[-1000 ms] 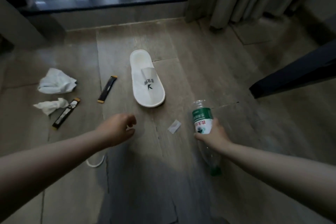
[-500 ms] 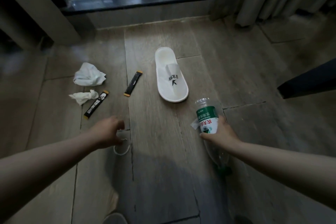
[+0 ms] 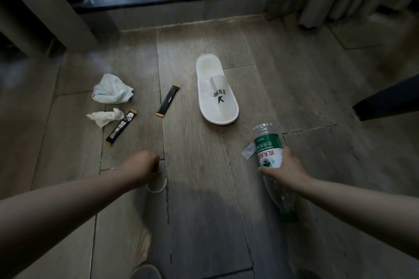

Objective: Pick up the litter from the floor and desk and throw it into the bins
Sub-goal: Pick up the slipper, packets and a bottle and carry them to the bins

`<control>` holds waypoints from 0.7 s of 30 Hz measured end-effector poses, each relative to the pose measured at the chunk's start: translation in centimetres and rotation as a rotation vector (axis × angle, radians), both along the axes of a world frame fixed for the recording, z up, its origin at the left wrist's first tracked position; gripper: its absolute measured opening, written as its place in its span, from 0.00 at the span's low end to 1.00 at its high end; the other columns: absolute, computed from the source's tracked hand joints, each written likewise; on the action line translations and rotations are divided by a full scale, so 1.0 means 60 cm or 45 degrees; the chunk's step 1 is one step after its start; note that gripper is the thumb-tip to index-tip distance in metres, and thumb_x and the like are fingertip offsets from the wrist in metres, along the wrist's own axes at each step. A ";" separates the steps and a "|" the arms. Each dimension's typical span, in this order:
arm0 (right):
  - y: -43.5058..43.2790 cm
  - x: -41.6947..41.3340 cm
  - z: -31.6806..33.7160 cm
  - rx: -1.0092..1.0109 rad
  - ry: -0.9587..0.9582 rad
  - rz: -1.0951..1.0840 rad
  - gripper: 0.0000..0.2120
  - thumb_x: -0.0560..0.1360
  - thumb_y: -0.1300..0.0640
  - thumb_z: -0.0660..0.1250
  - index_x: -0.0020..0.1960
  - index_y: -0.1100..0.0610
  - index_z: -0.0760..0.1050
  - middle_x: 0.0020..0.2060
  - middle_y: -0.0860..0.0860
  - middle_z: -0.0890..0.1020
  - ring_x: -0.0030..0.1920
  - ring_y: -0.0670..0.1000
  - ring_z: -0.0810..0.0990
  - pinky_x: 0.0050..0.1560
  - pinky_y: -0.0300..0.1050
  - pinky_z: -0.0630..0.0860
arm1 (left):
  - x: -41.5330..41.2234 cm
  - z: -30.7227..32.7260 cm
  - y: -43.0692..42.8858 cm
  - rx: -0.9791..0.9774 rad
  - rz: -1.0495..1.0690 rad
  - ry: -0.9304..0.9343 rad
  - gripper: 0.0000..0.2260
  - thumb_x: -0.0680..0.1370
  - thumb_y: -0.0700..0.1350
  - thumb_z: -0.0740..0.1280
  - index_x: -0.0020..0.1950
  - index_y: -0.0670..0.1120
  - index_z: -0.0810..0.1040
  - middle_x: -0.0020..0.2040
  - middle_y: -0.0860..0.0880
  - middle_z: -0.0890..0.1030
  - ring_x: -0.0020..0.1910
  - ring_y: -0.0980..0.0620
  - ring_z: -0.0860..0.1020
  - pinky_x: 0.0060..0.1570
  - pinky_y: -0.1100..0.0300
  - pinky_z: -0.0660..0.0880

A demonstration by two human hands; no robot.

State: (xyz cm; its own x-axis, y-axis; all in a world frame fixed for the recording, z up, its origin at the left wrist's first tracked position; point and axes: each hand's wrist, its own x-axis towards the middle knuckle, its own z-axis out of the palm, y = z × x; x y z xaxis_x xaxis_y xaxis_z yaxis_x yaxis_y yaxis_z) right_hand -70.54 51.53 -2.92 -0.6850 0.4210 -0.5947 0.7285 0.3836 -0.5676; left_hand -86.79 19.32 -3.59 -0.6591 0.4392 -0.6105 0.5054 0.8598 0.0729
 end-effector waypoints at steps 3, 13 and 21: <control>0.000 -0.007 -0.004 -0.011 -0.002 -0.016 0.39 0.67 0.54 0.76 0.70 0.57 0.58 0.58 0.56 0.73 0.53 0.56 0.77 0.52 0.57 0.79 | -0.001 -0.003 0.003 0.041 0.006 -0.010 0.05 0.76 0.44 0.67 0.51 0.45 0.78 0.48 0.48 0.78 0.46 0.50 0.77 0.44 0.58 0.74; 0.013 -0.034 -0.014 0.008 0.052 -0.066 0.38 0.68 0.52 0.75 0.70 0.56 0.57 0.56 0.53 0.73 0.50 0.53 0.76 0.43 0.47 0.76 | -0.076 0.004 0.051 0.307 0.238 0.157 0.04 0.73 0.43 0.70 0.39 0.47 0.76 0.37 0.49 0.76 0.41 0.47 0.77 0.34 0.59 0.65; 0.008 -0.040 -0.024 0.083 0.079 -0.120 0.37 0.67 0.49 0.75 0.68 0.54 0.58 0.55 0.53 0.73 0.49 0.53 0.76 0.37 0.43 0.70 | -0.195 0.005 0.099 0.370 0.490 0.448 0.05 0.73 0.45 0.68 0.43 0.44 0.79 0.44 0.42 0.81 0.45 0.41 0.78 0.38 0.57 0.69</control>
State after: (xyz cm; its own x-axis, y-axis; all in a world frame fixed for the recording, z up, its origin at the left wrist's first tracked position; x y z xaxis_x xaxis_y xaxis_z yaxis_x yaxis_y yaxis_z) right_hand -72.94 51.98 -4.36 -0.6750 0.5216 -0.5219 0.7275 0.3526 -0.5886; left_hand -98.50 25.28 -3.31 -0.9449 0.2451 -0.2170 0.1980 0.9558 0.2173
